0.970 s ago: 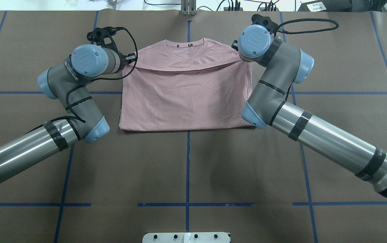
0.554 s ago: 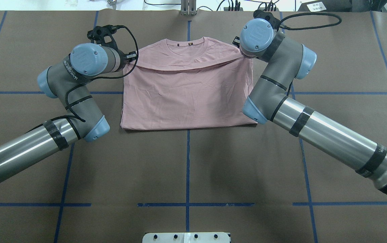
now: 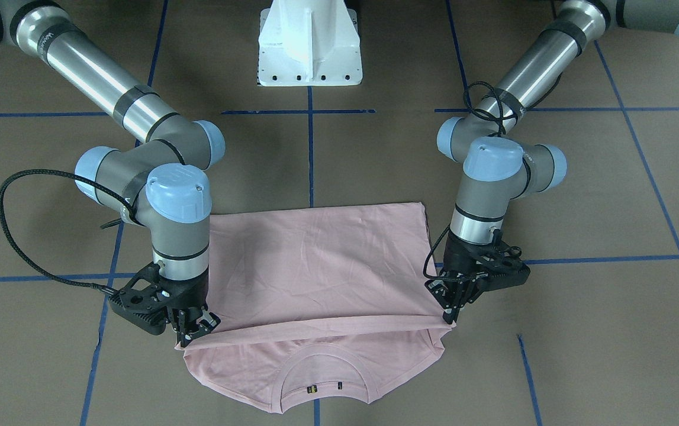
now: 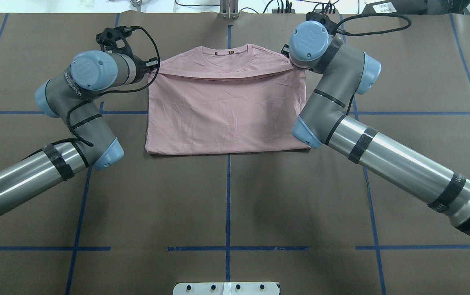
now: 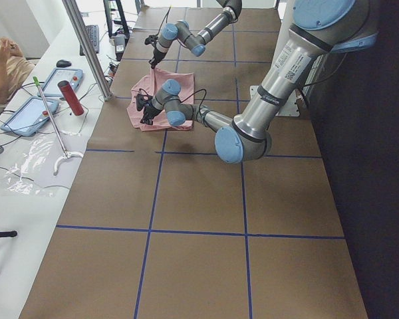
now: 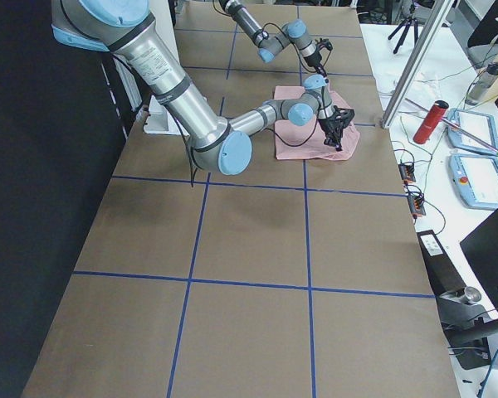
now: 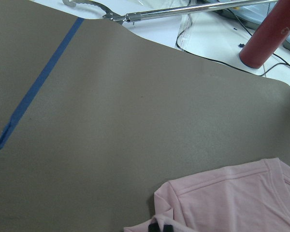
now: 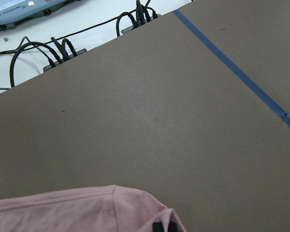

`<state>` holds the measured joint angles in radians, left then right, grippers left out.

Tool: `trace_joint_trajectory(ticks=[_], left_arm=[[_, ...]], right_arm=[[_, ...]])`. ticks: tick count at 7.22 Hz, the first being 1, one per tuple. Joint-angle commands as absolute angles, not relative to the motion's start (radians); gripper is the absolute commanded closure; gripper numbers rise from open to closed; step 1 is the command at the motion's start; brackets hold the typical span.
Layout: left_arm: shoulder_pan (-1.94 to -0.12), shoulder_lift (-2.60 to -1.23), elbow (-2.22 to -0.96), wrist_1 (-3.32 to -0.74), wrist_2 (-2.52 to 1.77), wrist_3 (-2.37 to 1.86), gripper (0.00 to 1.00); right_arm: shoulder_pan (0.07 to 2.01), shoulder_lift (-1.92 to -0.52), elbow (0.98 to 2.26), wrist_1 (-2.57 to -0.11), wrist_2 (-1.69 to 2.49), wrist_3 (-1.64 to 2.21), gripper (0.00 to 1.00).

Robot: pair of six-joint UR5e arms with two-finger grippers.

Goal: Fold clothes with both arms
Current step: 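Lay the hem down near the collar and release with both grippers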

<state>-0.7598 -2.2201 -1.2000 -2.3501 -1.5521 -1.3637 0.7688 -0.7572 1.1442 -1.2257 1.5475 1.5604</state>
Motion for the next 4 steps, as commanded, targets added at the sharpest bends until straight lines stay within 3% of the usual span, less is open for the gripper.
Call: trace_joint_trajectory(ticks=[1,2,3,4], left_arm=[[-0.761,-2.215,-1.204,-2.353,-1.552,-1.365,1.00],[-0.761,-2.215,-1.207,-2.352,-1.554,-1.370,1.00],[-0.761,-2.215,-1.206,-2.353,-1.554,-1.371,0.93],[-0.761,-2.217,-1.207,-2.353,-1.554,-1.373,0.86]], right_arm=[[0.769,-0.741,1.128,-1.226,1.546,1.562,1.00],[0.769,-0.741,1.117,-1.226,1.546,1.562,1.00],[0.769,-0.739,1.108,-1.226,1.546,1.562,0.91],[0.769,-0.739,1.104,-1.226,1.545,1.563,0.63]])
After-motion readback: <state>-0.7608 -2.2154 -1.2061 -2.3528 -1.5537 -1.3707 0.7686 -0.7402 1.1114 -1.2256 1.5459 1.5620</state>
